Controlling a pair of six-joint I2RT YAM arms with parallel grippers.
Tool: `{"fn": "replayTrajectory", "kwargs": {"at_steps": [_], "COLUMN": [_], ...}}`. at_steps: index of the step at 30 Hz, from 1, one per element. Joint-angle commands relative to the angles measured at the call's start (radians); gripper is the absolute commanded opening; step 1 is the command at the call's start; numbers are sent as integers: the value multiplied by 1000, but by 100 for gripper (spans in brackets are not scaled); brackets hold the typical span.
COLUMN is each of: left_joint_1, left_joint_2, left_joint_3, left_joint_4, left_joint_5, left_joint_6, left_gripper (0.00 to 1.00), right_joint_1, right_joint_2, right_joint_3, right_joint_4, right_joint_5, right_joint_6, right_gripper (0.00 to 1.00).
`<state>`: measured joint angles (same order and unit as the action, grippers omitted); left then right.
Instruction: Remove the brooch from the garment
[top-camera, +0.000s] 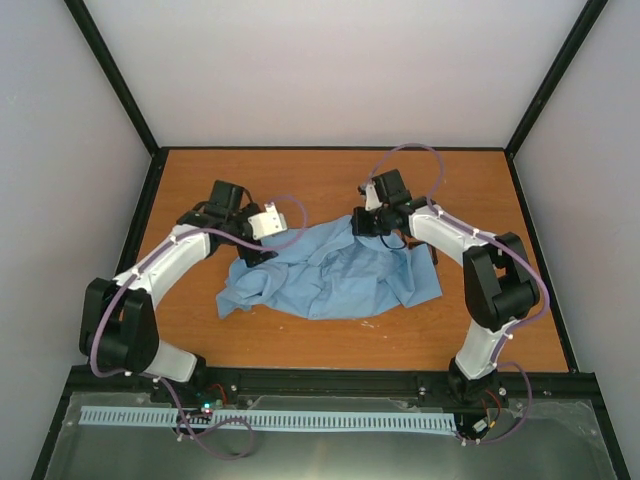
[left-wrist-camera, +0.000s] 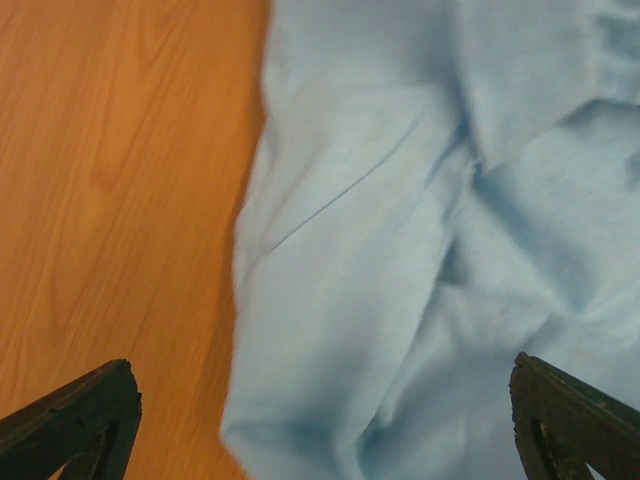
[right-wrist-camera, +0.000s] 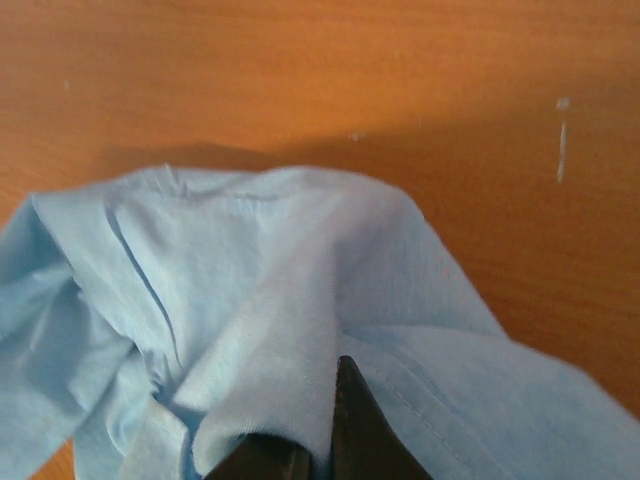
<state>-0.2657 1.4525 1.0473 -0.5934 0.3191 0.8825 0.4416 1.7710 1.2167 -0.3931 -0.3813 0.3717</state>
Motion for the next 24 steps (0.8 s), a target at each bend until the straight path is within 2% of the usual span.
{"fn": "replayTrajectory", "kwargs": {"at_steps": [1, 4, 8, 12, 18, 24], "left_joint_1": [-90, -110, -112, -115, -163, -175], "left_joint_2": [-21, 34, 128, 118, 95, 106], "left_joint_3": [-67, -96, -88, -171, -271, -317], "left_joint_4": [108, 188, 266, 465, 546, 730], "left_joint_5": [46, -4, -42, -80, -111, -239], "left_joint_6": [58, 59, 22, 35, 95, 129], "left_gripper": [100, 99, 92, 91, 86, 68], "right_joint_1": [-12, -14, -34, -49, -53, -54], "right_joint_2": [42, 55, 60, 75, 94, 110], "right_joint_3": [65, 78, 78, 99, 150, 161], "right_joint_4": [36, 42, 70, 80, 70, 82], "right_joint_5": [-14, -12, -37, -69, -83, -101], "right_joint_6": [36, 44, 74, 90, 96, 116], "right_gripper": [3, 3, 3, 3, 3, 3]}}
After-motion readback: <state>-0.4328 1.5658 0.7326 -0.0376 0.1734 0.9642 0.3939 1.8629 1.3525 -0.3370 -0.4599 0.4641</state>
